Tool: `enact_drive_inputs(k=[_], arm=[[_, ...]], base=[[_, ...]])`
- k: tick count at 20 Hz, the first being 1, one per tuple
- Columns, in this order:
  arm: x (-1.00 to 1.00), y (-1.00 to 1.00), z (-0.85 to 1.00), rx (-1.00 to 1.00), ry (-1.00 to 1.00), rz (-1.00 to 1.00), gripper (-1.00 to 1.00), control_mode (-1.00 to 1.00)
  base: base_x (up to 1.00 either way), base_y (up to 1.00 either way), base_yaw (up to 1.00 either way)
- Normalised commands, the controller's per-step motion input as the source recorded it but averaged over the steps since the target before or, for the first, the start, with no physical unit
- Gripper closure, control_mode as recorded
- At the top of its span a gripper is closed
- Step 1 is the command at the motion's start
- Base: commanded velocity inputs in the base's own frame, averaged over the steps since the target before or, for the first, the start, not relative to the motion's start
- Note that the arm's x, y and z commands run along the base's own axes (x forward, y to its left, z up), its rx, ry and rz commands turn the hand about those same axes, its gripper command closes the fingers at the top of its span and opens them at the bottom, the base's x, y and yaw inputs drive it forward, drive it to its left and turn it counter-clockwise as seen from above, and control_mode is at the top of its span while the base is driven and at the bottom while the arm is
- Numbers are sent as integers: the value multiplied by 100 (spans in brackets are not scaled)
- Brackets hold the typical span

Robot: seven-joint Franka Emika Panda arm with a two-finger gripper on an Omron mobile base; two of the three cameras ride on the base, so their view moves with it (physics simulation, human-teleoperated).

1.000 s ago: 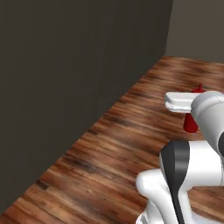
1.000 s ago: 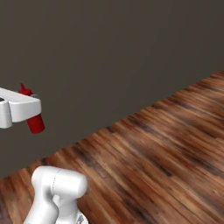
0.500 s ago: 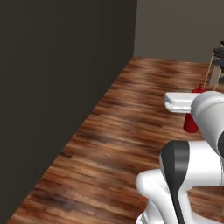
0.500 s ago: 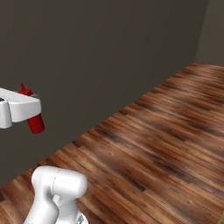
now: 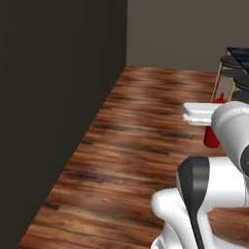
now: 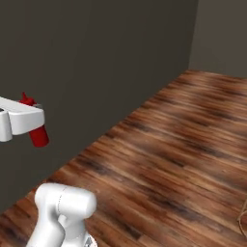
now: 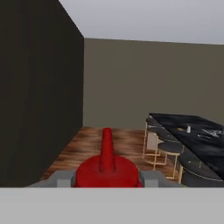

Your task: Move the ketchup and shaker from the cabinet to the dining counter.

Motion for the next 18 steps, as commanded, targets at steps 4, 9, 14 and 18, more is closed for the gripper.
enact_drive_inputs(k=[4,9,14,18], arm=[[0,0,0,0,0,0,100,100],[0,0,0,0,0,0,100,100],[0,0,0,0,0,0,100,100],[0,0,0,0,0,0,100,100]], base=[[100,4,-20],[100,6,-15],[100,4,-19],[100,23,-51]])
